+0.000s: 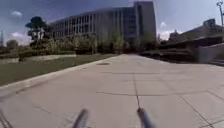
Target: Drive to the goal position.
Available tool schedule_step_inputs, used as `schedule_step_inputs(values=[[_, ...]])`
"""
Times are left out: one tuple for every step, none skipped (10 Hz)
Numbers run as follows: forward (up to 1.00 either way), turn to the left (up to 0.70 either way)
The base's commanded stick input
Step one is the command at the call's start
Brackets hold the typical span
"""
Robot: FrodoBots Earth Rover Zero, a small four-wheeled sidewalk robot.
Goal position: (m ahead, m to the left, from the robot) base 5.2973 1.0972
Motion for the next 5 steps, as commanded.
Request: schedule_step_inputs(values=[[1.00,0.00],[1.00,0.00],[1.00,0.00],[1.00,0.00],[1.00,0.00]])
